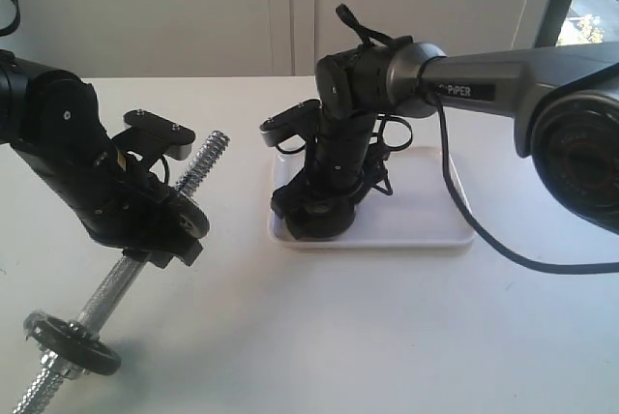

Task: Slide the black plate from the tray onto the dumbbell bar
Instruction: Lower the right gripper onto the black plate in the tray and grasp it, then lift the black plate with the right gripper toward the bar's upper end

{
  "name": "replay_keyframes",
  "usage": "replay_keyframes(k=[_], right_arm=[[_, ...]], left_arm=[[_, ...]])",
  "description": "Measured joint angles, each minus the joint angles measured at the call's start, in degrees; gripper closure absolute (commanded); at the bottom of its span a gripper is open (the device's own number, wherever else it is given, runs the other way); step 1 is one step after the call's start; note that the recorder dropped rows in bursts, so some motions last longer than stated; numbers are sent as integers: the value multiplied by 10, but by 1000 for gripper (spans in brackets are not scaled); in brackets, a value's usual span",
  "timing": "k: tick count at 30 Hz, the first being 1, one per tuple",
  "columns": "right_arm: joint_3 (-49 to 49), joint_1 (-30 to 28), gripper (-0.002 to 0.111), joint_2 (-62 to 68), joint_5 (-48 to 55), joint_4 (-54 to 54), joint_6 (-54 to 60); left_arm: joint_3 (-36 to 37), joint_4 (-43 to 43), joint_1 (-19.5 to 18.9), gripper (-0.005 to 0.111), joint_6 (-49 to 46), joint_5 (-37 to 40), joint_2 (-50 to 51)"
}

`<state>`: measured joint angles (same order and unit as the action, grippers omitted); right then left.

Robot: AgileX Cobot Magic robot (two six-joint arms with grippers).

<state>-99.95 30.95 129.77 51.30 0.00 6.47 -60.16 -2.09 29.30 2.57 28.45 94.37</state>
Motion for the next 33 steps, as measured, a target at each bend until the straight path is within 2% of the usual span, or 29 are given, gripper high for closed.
replay_keyframes(k=[3,6,11,17,23,33], right_arm=[[7,-3,108,-27,6,0,-2],[-4,-25,108,-83,2,59,4],[-14,-86,108,-107,33,328,124],[-14,-127,108,-100,76,506,195],[-15,-137,108,-75,108,551,207],[-15,-137,108,-29,163,642,230]], left_arm=[[0,1,0,107,-1,0,0],[0,1,0,107,-1,0,0],[0,38,0,107,-49,2,0],[0,87,0,107,-124,10,0],[0,122,0,107,-165,12,0],[0,130,0,107,-172,12,0]])
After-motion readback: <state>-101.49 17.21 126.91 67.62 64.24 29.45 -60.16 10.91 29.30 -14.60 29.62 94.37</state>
